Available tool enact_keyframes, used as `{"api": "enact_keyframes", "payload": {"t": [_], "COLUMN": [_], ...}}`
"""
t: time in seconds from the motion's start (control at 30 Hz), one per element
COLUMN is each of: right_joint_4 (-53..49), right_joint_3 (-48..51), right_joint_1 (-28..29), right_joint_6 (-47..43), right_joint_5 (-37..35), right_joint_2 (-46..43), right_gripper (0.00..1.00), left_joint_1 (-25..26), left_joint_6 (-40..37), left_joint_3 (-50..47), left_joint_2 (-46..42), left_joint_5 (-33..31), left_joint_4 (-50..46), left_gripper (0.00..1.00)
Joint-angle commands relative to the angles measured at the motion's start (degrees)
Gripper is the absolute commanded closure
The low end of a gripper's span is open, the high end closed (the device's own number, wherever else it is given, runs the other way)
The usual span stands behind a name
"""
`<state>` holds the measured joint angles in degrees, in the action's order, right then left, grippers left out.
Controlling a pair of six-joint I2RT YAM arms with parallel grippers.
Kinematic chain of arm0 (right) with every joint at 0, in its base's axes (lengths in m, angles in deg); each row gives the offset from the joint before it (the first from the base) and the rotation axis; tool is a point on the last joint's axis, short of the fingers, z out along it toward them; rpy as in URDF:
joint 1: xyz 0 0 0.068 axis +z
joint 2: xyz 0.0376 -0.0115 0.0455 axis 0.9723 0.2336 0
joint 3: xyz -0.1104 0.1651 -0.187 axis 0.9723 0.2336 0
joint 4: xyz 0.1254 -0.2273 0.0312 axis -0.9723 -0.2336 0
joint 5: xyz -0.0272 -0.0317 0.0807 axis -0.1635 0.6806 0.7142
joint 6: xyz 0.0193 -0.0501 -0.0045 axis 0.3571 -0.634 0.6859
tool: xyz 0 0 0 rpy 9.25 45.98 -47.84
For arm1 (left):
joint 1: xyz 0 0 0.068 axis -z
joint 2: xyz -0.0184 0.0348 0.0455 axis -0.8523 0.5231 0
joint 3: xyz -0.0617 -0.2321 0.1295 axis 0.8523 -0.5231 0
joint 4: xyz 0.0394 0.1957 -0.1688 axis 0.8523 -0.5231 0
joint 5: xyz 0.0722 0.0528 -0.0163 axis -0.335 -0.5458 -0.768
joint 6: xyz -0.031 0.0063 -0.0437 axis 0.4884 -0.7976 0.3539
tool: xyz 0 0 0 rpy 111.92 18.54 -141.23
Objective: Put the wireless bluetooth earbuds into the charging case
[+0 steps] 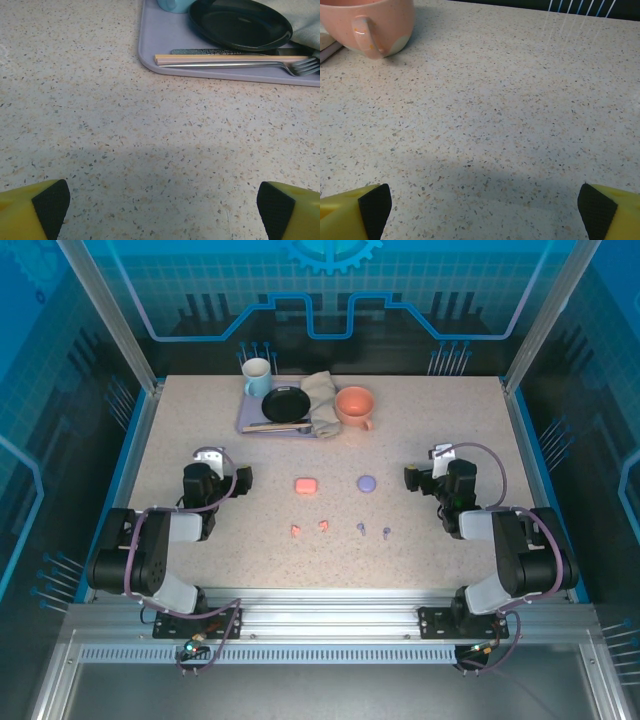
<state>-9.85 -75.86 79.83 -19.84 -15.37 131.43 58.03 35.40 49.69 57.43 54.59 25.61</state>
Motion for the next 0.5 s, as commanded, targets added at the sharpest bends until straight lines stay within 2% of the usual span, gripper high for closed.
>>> {"api": "enact_keyframes", "payload": {"t": [0.0, 0.07, 0.17, 0.27, 0.33, 0.47], "right_joint_4": [-7.3, -18.44, -26.93, -40.47, -49.74, -61.0], "right_joint_3": [-3.63, -7.57, -9.61, -13.24, -17.92, -24.84], "right_joint_1": [-0.15, -0.07, -0.64, -1.31, -3.44, -3.59], "right_joint_6": [2.1, 5.06, 10.29, 23.84, 28.62, 29.99], "right_joint_5": [-5.02, -8.35, -7.18, -10.3, -6.98, 1.06], "right_joint_2": [-4.45, -8.41, -13.08, -17.73, -18.47, -17.43], "right_gripper": [0.0, 0.0, 0.0, 0.0, 0.0, 0.0], "left_joint_1": [-0.32, -0.28, 0.63, 3.73, 5.54, 6.03], "left_joint_6": [1.14, 2.82, 5.45, 6.05, 8.69, 19.01], "left_joint_3": [4.97, 7.65, 11.25, 14.89, 19.12, 29.38], "left_joint_2": [-3.85, -5.68, -8.11, -10.75, -11.93, -10.91], "left_joint_5": [-0.6, -2.06, -3.43, -6.67, -7.88, -5.41], "left_joint_4": [-7.81, -15.0, -25.29, -33.69, -41.48, -58.66], "left_gripper": [0.01, 0.01, 0.01, 0.01, 0.01, 0.01]}}
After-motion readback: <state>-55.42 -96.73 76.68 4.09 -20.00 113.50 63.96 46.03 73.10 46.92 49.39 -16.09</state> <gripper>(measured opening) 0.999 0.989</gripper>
